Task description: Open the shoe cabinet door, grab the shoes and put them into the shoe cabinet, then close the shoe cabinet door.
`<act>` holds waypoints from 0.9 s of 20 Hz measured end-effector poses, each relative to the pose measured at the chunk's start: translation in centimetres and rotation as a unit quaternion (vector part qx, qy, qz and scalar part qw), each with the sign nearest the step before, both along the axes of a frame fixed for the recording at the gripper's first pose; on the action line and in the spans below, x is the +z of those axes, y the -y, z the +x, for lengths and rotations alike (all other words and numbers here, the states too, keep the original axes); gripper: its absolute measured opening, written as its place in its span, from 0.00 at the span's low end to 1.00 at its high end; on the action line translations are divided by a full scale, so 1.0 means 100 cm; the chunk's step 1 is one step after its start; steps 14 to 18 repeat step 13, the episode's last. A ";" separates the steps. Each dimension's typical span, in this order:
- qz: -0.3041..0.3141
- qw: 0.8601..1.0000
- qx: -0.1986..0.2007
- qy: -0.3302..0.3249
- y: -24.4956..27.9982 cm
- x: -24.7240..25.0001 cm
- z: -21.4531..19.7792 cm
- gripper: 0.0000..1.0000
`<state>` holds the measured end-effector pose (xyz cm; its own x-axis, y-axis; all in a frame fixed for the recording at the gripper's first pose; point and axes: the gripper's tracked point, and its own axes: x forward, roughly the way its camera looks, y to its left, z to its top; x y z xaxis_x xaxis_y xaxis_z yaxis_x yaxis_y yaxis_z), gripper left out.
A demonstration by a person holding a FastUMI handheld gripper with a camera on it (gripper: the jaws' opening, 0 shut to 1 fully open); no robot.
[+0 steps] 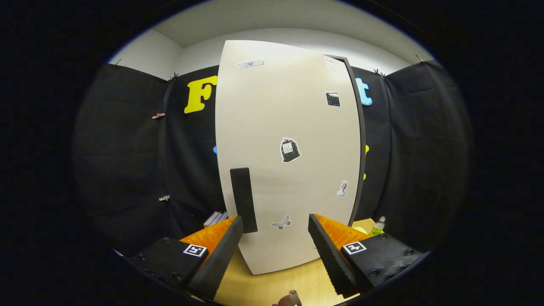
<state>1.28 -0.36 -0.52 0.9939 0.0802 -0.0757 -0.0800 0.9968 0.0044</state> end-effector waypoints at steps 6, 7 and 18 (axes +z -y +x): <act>-0.001 1.000 -0.004 0.009 0.001 0.004 -0.003 1.00; -0.002 1.000 -0.005 0.009 0.001 0.004 -0.003 1.00; -0.001 1.000 -0.010 0.013 0.005 0.005 -0.006 1.00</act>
